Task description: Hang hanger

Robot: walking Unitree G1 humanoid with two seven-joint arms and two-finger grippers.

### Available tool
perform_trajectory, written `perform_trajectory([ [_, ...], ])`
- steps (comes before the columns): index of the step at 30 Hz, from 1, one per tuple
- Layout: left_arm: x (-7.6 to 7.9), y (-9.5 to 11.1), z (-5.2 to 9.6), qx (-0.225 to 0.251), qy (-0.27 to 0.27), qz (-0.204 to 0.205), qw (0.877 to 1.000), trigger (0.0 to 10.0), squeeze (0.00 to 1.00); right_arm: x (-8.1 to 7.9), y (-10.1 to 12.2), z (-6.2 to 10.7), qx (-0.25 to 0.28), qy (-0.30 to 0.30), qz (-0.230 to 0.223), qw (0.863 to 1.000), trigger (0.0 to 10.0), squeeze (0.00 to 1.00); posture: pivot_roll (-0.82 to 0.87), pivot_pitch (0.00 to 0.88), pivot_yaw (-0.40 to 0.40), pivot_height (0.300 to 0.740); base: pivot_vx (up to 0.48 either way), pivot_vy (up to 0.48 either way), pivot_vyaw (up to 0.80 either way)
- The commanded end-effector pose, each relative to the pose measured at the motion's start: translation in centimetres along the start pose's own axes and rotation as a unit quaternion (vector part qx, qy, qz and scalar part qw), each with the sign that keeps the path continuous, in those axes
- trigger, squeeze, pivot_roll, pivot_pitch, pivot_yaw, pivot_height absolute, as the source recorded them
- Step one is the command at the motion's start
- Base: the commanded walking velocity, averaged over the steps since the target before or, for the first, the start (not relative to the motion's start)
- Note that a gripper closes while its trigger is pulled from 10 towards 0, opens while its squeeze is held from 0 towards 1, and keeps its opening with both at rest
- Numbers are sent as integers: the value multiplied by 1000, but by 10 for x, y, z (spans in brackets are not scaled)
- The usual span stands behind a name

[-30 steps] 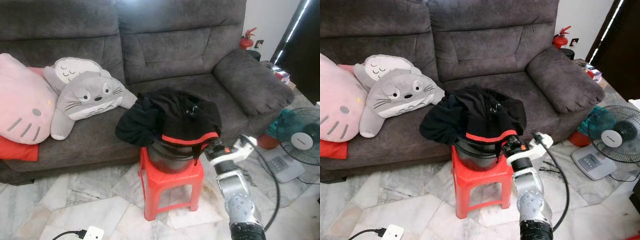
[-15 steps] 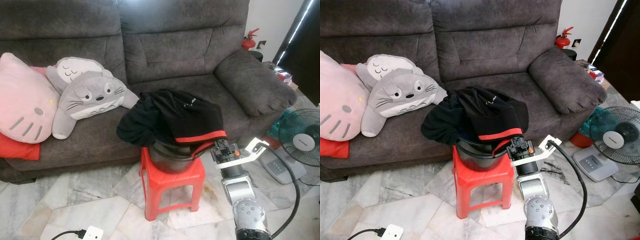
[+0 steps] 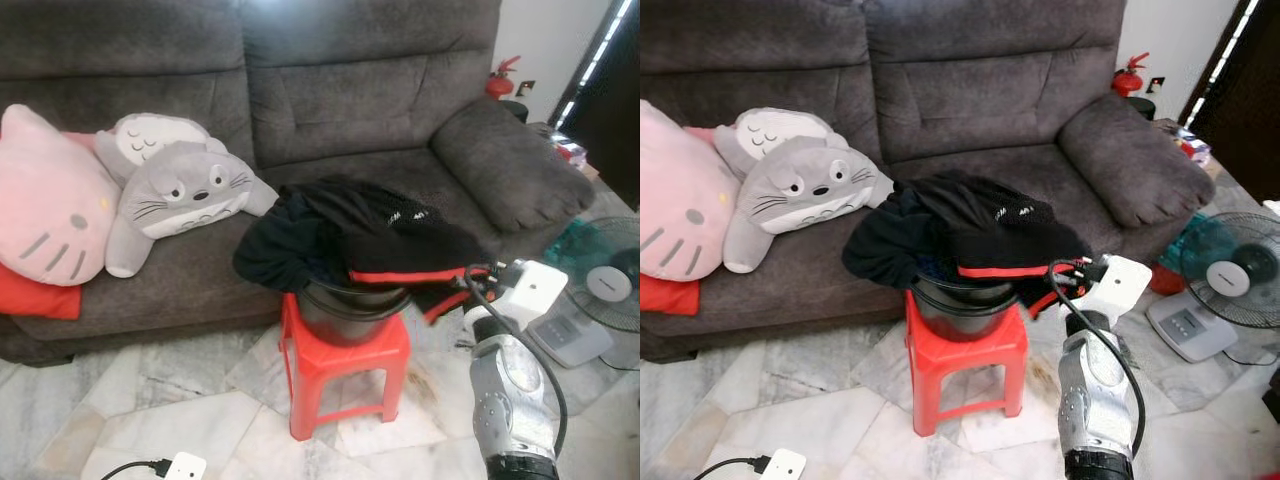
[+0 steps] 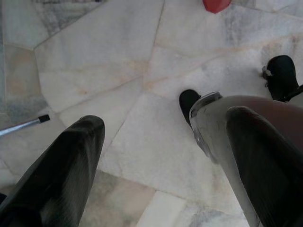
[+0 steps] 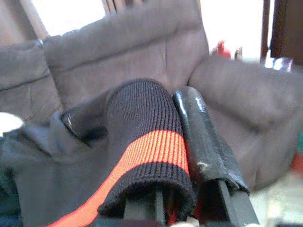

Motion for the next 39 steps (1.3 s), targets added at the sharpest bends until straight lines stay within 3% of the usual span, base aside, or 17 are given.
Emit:
perform_trajectory([
  [1,-1,-11,2,-16,2,-2,1000,10000,0,-5,9,2,25,-10,38,999,10000,0,-51,48,-16,740,0,0,0],
  [4,-1,-11,2,-15,2,-1,1000,10000,0,-7,11,3,34,-15,62,997,10000,0,-49,47,-18,740,0,0,0],
  [37,0,-11,2,-13,3,2,1000,10000,0,-9,8,4,27,-24,66,997,10000,0,-51,42,-20,740,0,0,0],
  [39,16,-27,5,-34,-3,9,999,10000,0,15,-1,7,7,-42,86,995,10000,0,-108,0,21,740,0,0,0],
])
Point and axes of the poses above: a point about 5 cm out from each wrist's last joint towards the gripper, its own z axis pointing back from the gripper into the wrist, its own y axis along the axis of the wrist's last joint, x = y × z, the point moved 4 cm from there along -z, pointing out of the wrist towards the gripper, and after that the axes turned 8 degrees about z, right-handed, at the moved point
